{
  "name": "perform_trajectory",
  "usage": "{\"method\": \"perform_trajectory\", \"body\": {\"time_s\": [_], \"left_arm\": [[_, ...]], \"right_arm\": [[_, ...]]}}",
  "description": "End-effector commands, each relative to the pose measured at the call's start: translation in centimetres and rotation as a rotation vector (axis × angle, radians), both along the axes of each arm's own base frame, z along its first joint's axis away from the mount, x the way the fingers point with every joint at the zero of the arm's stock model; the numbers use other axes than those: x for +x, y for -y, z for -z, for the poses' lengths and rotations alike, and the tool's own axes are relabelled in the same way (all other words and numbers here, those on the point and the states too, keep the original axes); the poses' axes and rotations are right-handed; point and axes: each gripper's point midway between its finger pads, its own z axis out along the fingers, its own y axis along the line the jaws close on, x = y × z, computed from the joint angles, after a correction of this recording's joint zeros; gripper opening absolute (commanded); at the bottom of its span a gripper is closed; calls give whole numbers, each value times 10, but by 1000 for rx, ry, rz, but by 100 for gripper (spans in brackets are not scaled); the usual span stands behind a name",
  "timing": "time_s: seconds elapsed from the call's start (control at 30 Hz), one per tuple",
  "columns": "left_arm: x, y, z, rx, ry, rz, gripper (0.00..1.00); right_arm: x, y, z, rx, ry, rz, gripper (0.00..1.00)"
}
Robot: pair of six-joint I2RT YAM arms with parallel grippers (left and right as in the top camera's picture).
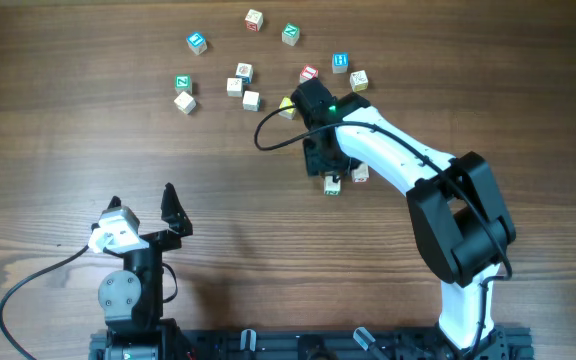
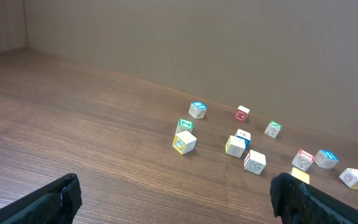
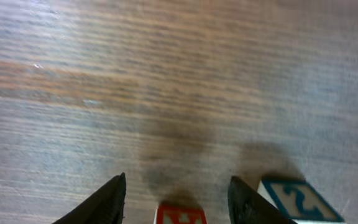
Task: Form a horizontal line
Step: 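Release and nudge the A block against the K block's left side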
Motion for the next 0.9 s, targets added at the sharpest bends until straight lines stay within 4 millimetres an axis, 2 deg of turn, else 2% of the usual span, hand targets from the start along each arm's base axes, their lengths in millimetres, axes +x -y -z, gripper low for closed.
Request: {"method": "perform_trajectory", "body": {"time_s": [0.0, 0.1, 0.3, 0.47, 0.53, 0.67, 0.77, 0.87], "left_arm": [[0, -1, 0, 17, 3, -9, 100], [0, -1, 0, 17, 3, -9, 100], [0, -1, 0, 17, 3, -9, 100], [0, -1, 0, 17, 3, -9, 100], [0, -1, 0, 17, 3, -9, 100], [0, -1, 0, 17, 3, -9, 100], [0, -1, 0, 17, 3, -9, 100], [0, -1, 0, 17, 3, -9, 100]], "right_arm": [[12, 9, 3, -54, 50, -34, 54], [16, -2, 1, -18, 57, -133, 55], [-3, -38, -3, 189, -39, -241, 53], [-22, -66, -11, 372, -133, -233, 38], [-27, -64, -9, 366, -165, -153, 31], [-37, -51, -5, 308, -211, -106, 20], [-42, -29, 0, 192, -229, -27, 14], [-46, -19, 1, 141, -236, -13, 14]]}}
